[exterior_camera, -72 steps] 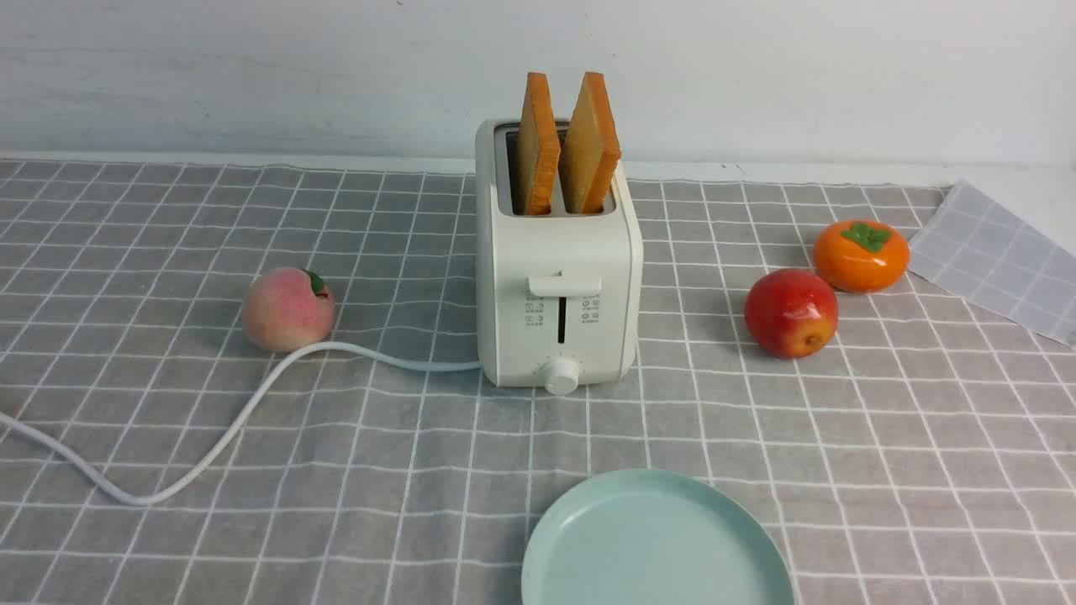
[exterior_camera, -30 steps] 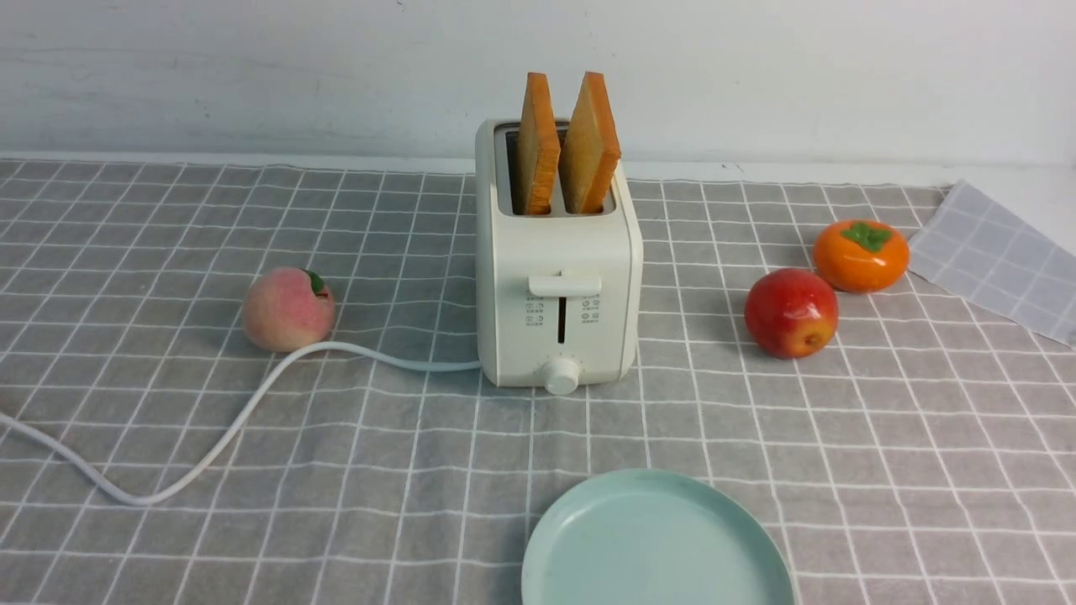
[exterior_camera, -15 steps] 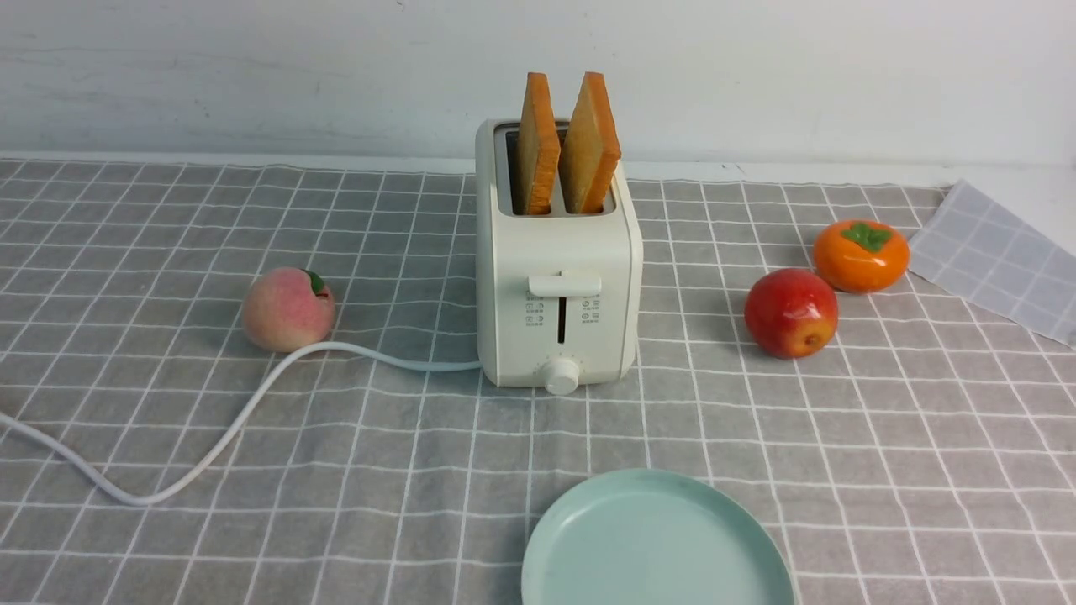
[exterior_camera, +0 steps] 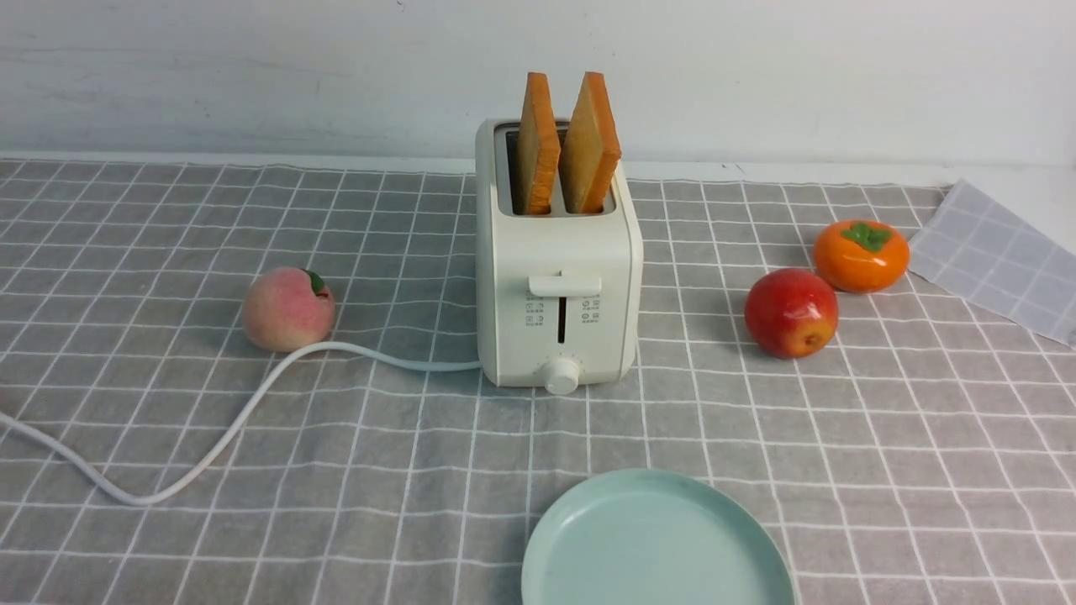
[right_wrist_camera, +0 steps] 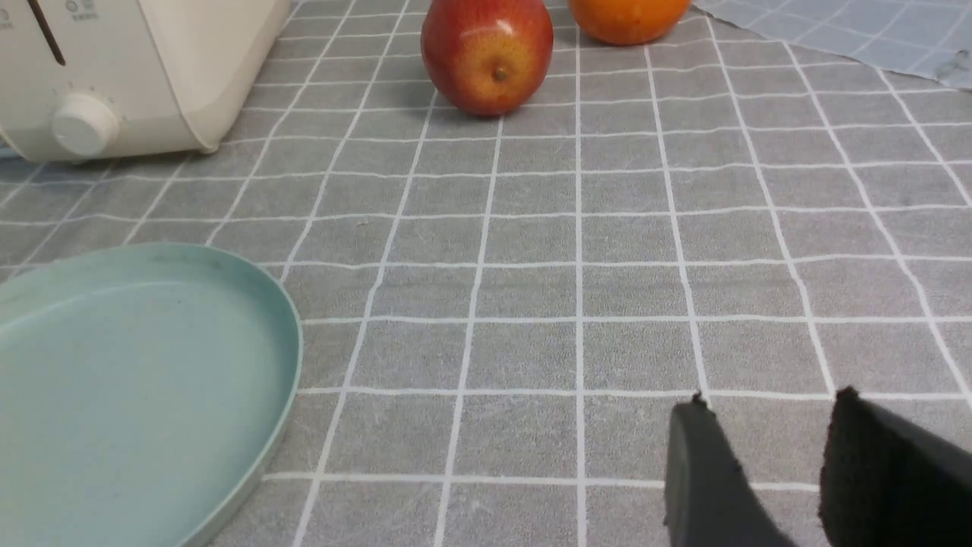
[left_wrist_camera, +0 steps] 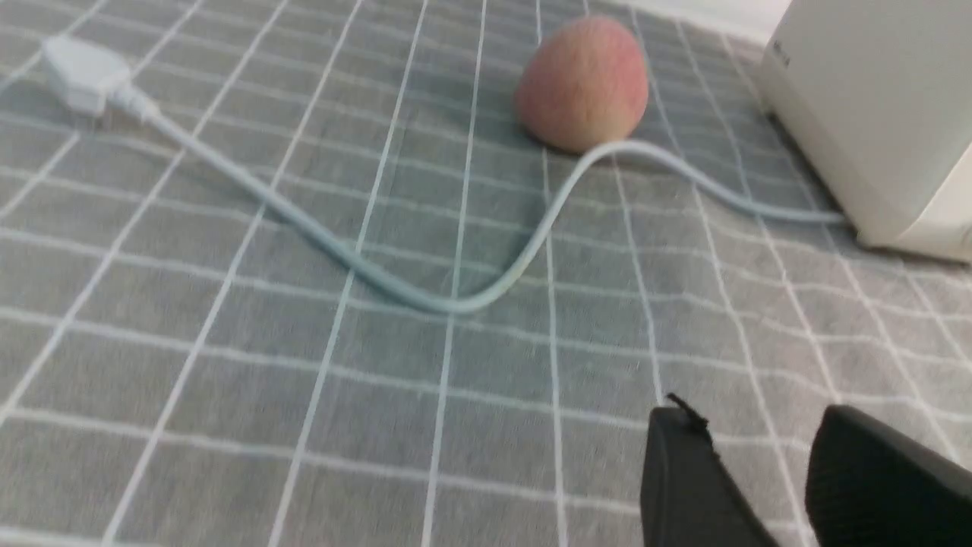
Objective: Take toasted bread from bread machine on grey coffee table place on plate.
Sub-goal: 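Grasp the toast slice in the toaster and pull it up out of the slot with the right gripper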
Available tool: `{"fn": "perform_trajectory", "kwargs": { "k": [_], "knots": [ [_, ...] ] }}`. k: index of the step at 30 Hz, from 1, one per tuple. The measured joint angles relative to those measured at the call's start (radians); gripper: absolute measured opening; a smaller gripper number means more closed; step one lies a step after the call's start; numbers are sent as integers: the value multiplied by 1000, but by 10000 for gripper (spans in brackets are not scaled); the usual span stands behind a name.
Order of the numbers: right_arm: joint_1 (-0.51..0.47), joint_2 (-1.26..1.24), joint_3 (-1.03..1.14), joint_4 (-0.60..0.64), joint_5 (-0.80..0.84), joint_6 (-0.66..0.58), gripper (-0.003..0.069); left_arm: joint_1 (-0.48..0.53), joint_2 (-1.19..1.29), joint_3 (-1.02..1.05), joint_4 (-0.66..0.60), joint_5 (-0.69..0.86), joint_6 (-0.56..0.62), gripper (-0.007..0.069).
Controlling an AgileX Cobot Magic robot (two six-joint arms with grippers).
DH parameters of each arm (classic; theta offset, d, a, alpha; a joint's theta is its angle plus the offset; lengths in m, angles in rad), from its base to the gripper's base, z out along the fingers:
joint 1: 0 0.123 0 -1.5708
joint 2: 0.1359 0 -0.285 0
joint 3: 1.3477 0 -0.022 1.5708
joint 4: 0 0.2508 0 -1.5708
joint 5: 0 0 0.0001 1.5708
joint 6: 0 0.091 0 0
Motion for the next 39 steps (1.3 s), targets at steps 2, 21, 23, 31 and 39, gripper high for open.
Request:
{"fn": "perform_trajectory", "kwargs": {
  "k": [2,21,23,31,39],
  "knots": [
    [0,0,6,0,-64,0,240,0,0,0,6,-61,0,237],
    [0,0,6,148,-575,119,240,0,0,1,-56,-514,-101,237],
    [0,0,6,175,-643,179,240,0,0,1,-65,-629,-111,237],
    [0,188,-315,193,-641,267,240,0,177,-216,-146,-814,-109,237],
    [0,637,-870,115,-245,266,240,0,576,-642,-144,-517,-110,237]
  ]
}}
